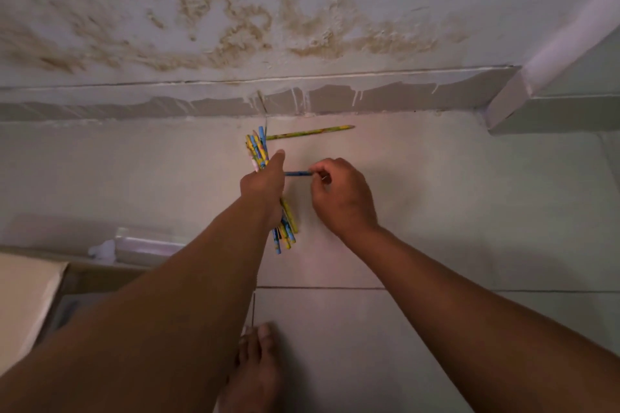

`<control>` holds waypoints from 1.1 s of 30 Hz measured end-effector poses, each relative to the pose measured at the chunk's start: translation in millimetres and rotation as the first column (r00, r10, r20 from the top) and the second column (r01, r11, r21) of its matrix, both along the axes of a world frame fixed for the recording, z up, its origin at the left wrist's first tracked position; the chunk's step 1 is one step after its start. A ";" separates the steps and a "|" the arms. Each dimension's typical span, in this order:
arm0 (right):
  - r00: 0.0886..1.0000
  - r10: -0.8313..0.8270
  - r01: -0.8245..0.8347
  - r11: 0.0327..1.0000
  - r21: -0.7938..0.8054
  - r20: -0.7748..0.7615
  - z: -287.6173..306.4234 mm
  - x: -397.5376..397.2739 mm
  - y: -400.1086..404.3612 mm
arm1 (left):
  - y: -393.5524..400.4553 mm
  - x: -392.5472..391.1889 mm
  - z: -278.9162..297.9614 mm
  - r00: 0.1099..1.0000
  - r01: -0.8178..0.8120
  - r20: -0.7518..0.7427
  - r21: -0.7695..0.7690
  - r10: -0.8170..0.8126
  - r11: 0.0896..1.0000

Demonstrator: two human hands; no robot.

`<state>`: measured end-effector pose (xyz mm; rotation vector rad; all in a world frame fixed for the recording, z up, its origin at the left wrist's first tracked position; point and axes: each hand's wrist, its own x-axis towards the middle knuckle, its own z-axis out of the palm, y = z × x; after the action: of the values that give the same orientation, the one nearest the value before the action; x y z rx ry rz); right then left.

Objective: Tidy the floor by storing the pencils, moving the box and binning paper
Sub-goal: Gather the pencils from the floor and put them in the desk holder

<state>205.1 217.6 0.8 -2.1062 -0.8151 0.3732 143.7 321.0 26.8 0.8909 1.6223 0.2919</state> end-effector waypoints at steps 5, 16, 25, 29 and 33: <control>0.940 0.114 -0.025 0.963 -0.269 0.321 -14.3 4.2 5.7 | 4.7 -20.3 -2.1 0.993 -0.103 0.050 -0.031 0.104 0.994; 0.981 0.092 -0.006 0.896 -0.445 0.172 -8.9 -10.3 10.6 | -1.1 -30.9 -1.8 1.000 -0.019 -0.013 -0.062 0.018 0.998; 0.902 0.051 -0.058 0.998 -0.003 -0.430 24.8 -28.3 26.8 | 10.3 -8.9 6.0 0.996 -0.075 0.050 -0.019 0.076 0.997; 0.946 0.042 -0.053 0.998 -0.025 -0.321 18.2 -15.7 30.6 | 15.5 -7.6 4.2 0.995 -0.080 0.053 -0.013 0.081 0.997; 0.995 0.083 -0.072 0.983 -0.166 0.059 0.1 8.3 37.8 | 18.7 -9.5 -2.7 0.997 -0.079 0.026 -0.023 0.079 0.997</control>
<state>213.4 255.4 0.9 -2.2536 -0.9350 0.4275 134.2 339.6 24.1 0.8042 1.6349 0.3393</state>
